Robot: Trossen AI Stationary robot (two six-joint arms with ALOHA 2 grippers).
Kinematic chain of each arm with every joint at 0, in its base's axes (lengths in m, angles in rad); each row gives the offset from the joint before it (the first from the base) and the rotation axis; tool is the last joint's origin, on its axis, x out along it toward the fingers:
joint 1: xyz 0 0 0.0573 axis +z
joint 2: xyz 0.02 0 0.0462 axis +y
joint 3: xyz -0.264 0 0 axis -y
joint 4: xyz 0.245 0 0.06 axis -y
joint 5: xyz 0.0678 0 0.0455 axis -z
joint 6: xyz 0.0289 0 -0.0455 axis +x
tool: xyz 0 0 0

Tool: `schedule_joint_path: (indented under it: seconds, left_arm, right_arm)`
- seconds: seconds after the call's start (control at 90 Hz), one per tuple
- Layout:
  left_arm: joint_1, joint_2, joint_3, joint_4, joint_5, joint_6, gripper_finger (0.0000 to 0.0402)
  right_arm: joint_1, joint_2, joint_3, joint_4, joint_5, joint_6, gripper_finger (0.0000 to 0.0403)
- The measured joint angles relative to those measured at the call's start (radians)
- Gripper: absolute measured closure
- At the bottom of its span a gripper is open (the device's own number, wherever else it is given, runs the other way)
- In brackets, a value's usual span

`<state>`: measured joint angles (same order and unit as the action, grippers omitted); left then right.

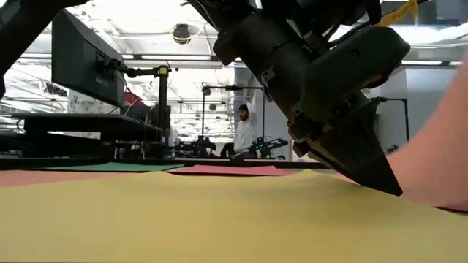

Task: Organize paper
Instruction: Stack the orange paper on top of the orange paper

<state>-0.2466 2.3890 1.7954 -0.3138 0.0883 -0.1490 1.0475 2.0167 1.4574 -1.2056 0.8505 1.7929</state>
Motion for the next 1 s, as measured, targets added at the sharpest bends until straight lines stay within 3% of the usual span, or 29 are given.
schedule_joint_path:
  seconds: [0.156, 0.367, 0.567, 0.656, 0.8, 1.0]
  left_arm:
    - [0.000, 0.000, 0.000, 0.000, 0.000, 0.000, 0.0402]
    - [0.000, 0.000, 0.000, 0.000, 0.000, 0.000, 0.0402]
    - [0.000, 0.000, 0.000, 0.000, -0.001, 0.000, 0.0402]
    - [0.000, 0.000, 0.000, 0.000, 0.000, 0.000, 0.0402]
    - [0.000, 0.000, 0.000, 0.000, 0.000, 0.009, 0.0402]
    - [0.000, 0.000, 0.000, 0.002, 0.000, 0.018, 0.0402]
  right_arm:
    - [0.029, 0.000, 0.000, 0.068, 0.005, 0.072, 0.0180]
    - [0.037, -0.001, -0.044, 0.070, 0.037, 0.301, 0.0180]
    - [0.034, -0.001, -0.127, 0.137, -0.030, 0.344, 0.0180]
    - [0.046, -0.001, -0.130, 0.113, -0.030, 0.222, 0.0180]
    - [0.064, -0.001, -0.129, 0.090, -0.030, -0.175, 0.0180]
    - [0.046, -0.001, -0.129, 0.283, -0.080, -0.576, 0.0180]
